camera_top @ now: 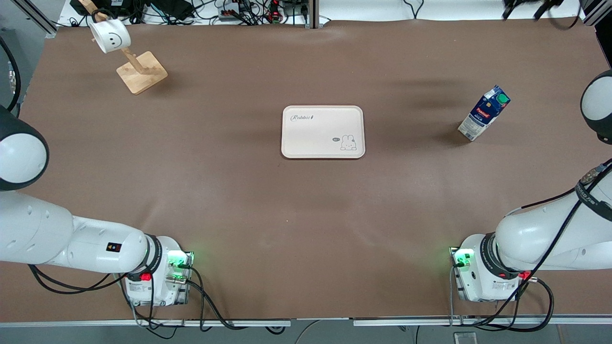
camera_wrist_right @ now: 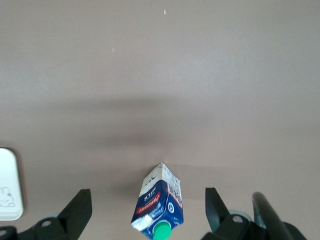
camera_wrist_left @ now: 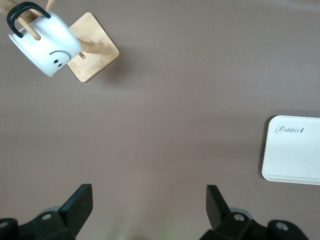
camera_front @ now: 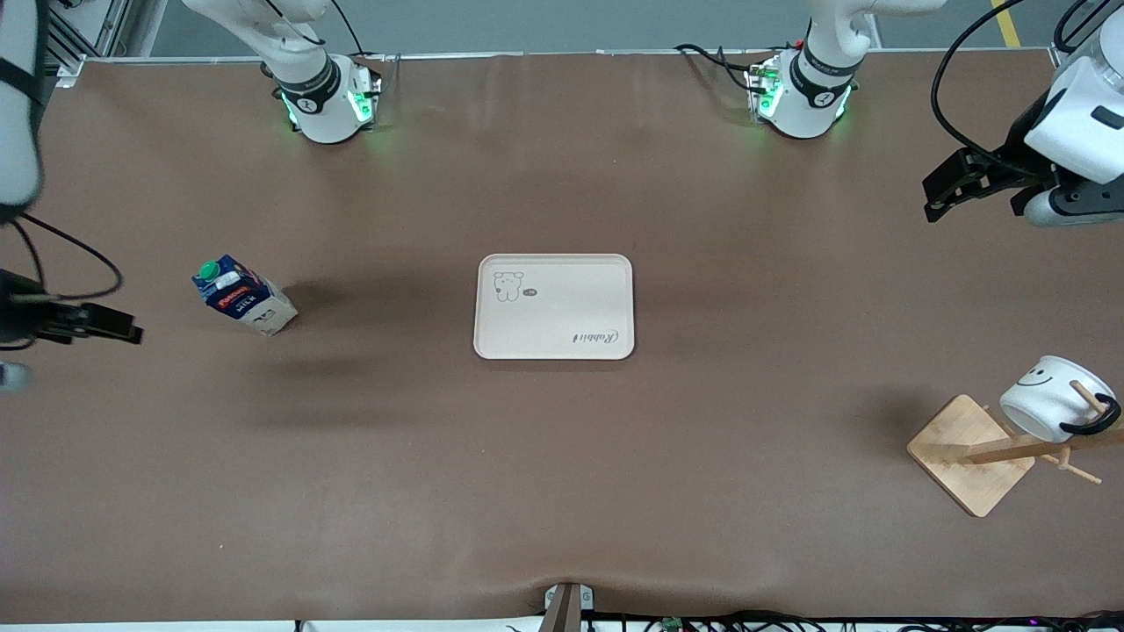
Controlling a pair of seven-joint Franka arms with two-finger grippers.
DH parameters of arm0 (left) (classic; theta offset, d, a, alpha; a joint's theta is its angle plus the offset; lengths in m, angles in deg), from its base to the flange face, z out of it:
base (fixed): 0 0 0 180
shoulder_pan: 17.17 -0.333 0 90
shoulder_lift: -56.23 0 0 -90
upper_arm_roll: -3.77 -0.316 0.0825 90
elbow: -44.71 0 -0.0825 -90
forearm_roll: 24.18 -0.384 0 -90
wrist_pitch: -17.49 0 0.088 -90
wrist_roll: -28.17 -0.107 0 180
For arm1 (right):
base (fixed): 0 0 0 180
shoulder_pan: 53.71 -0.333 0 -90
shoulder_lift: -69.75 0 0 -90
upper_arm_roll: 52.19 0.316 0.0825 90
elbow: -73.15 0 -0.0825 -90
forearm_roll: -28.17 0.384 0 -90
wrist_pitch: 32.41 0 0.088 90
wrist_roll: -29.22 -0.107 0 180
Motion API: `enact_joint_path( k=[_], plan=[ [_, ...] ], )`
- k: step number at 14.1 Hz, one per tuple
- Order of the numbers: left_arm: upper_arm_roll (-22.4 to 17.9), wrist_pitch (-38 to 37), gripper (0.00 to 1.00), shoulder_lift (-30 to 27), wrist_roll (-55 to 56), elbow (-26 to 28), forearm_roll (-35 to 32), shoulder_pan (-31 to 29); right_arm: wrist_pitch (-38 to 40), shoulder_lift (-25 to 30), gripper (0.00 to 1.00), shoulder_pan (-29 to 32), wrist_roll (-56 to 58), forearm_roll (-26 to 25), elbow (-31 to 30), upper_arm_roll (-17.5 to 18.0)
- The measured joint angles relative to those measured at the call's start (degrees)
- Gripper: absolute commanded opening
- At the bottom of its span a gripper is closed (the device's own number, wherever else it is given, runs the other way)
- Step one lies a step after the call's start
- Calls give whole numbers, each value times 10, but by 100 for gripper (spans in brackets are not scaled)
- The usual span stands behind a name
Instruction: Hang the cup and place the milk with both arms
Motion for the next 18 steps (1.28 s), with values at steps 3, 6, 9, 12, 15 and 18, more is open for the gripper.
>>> enact_joint_path(
  k=[3,6,9,12,15,18],
  plan=[
    [-3,0,100,-4,0,6,3,-2,87,35,100,-10,0,-6,26,0],
    [-4,0,100,-4,0,12,4,-2,138,78,100,-5,-1,-6,11,-4],
    [-3,0,100,-4,0,13,4,0,126,118,100,6,-1,-6,-48,-7],
    [-3,0,100,-4,0,15,4,-1,77,182,100,4,-1,-6,-136,-4],
    [-6,0,100,-4,0,15,4,-2,56,210,100,-7,-1,-24,-154,2],
    [-8,1,100,-3,0,17,5,-7,51,195,100,-8,-1,-27,-127,0]
  ],
)
